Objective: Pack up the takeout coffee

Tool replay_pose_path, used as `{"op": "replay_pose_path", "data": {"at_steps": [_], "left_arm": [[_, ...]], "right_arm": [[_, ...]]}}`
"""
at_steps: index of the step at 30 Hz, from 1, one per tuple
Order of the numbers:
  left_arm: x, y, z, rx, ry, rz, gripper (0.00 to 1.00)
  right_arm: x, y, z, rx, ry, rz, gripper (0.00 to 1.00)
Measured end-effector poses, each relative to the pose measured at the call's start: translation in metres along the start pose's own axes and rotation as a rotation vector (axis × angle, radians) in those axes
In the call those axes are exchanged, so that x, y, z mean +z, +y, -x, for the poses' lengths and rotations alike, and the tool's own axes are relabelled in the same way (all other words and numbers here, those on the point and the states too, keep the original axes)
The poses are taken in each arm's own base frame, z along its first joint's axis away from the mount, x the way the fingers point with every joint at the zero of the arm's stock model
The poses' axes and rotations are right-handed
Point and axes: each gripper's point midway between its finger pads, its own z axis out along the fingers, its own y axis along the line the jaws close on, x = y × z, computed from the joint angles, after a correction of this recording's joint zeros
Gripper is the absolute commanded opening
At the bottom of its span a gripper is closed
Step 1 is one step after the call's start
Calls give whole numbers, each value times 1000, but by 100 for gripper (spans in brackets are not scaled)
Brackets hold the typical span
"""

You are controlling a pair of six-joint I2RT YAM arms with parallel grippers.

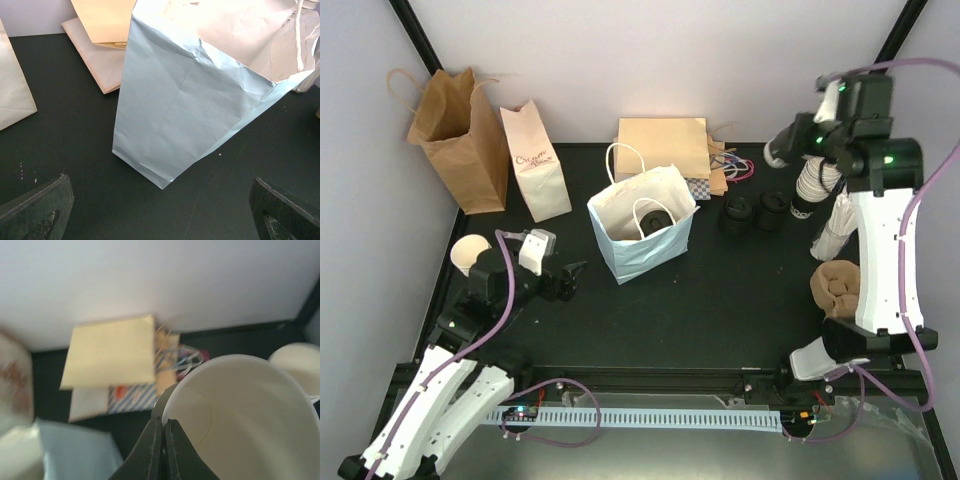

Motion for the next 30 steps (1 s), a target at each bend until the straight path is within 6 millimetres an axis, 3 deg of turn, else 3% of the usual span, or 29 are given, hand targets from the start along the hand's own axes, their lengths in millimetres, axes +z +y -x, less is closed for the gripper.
{"op": "replay_pose_path", "data": {"at_steps": [5,11,18,24,30], "left_arm": [[-2,0,0,2,-9,-2,99],[-2,-2,1,4,-12,-11,99],[-3,-5,1,5,-14,-26,99],[-3,-5,1,5,-16,-29,99],[-3,-5,1,5,-16,-29,99]], "right_arm": [[4,45,-86,-73,201,129,1],[-11,53,-181,-110,390,162,1],[-27,78,-283,-173,553,254,1],[-29,97,-353,-270,605,314,1],[-29,117,-386,-350,564,351,1]]}}
